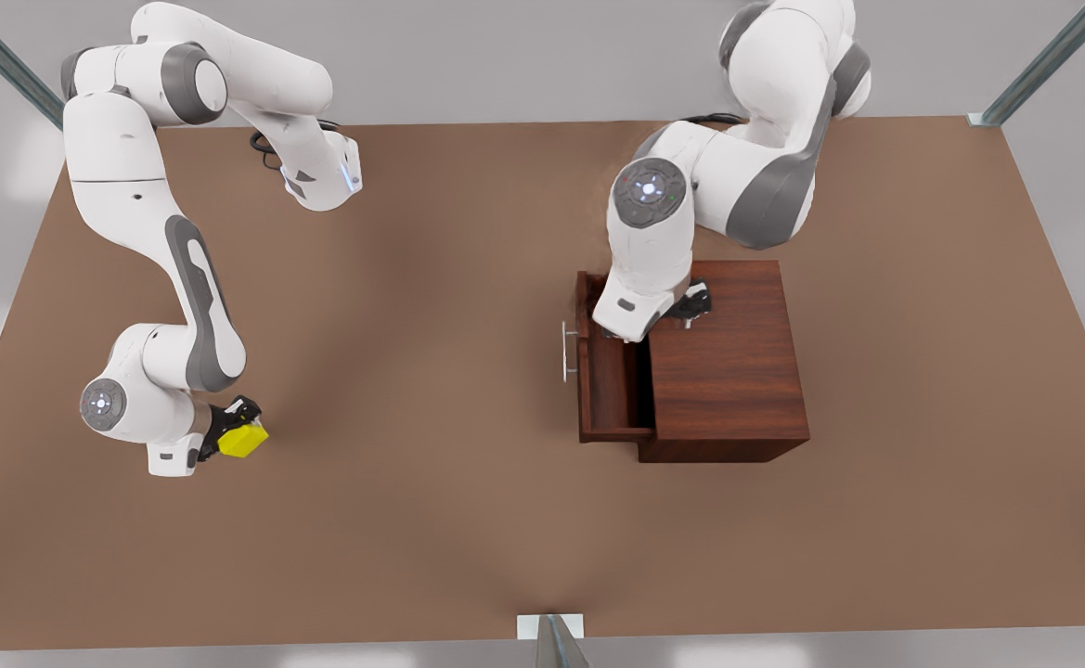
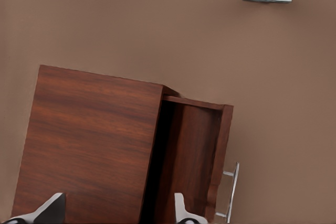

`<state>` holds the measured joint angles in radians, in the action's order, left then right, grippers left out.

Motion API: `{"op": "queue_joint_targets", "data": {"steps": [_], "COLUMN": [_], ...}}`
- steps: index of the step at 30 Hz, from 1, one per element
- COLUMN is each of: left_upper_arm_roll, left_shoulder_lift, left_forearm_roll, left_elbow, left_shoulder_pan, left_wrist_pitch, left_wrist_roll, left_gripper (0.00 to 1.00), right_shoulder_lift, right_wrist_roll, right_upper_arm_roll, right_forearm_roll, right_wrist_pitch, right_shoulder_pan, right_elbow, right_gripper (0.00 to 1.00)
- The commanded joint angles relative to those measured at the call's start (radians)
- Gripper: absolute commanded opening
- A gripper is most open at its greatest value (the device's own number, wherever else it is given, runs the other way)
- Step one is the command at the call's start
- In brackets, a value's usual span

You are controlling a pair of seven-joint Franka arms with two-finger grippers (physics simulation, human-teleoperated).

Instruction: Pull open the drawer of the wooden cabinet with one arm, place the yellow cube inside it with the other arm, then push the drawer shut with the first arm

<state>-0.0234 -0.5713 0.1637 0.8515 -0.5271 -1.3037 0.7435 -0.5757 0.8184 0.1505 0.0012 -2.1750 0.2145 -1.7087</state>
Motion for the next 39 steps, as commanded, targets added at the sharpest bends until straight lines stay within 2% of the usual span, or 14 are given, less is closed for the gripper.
{"op": "queue_joint_targets", "data": {"steps": [1,2,3,4,12,16,26,39], "left_upper_arm_roll": [-0.001,-0.035,-0.084,-0.082,-0.105,-0.105,-0.107,-0.141], "left_shoulder_lift": [0.047,0.134,0.255,0.294,0.281,0.283,0.284,0.284], "left_forearm_roll": [-0.073,-0.124,-0.193,-0.193,-0.182,-0.182,-0.182,-0.142], "left_elbow": [-0.002,0.122,0.320,0.393,0.390,0.393,0.393,0.393], "left_shoulder_pan": [0.130,0.234,0.344,0.346,0.340,0.338,0.337,0.340], "left_wrist_pitch": [0.302,0.247,0.095,0.058,0.104,0.112,0.124,0.132], "left_wrist_roll": [-0.363,-0.412,-0.415,-0.415,-0.363,-0.363,-0.363,-0.362], "left_gripper": [1.00,1.00,1.00,1.00,1.00,1.00,1.00,1.00], "right_shoulder_lift": [0.010,0.010,0.010,0.010,-0.038,-0.139,-0.188,-0.263], "right_wrist_roll": [-0.022,-0.016,-0.012,-0.013,-0.025,-0.013,-0.031,-0.094], "right_upper_arm_roll": [0.018,0.026,0.026,0.026,0.012,0.020,0.024,0.026], "right_forearm_roll": [-0.012,-0.018,-0.021,-0.021,-0.095,-0.096,-0.078,-0.075], "right_wrist_pitch": [0.004,0.030,0.044,0.047,0.026,0.017,-0.104,-0.177], "right_shoulder_pan": [-0.017,-0.053,-0.121,-0.180,-0.642,-0.759,-0.931,-0.980], "right_elbow": [0.024,0.070,0.122,0.162,0.418,0.593,0.592,0.589], "right_gripper": [0.58,0.58,0.58,0.58,0.58,0.59,0.59,0.58]}}
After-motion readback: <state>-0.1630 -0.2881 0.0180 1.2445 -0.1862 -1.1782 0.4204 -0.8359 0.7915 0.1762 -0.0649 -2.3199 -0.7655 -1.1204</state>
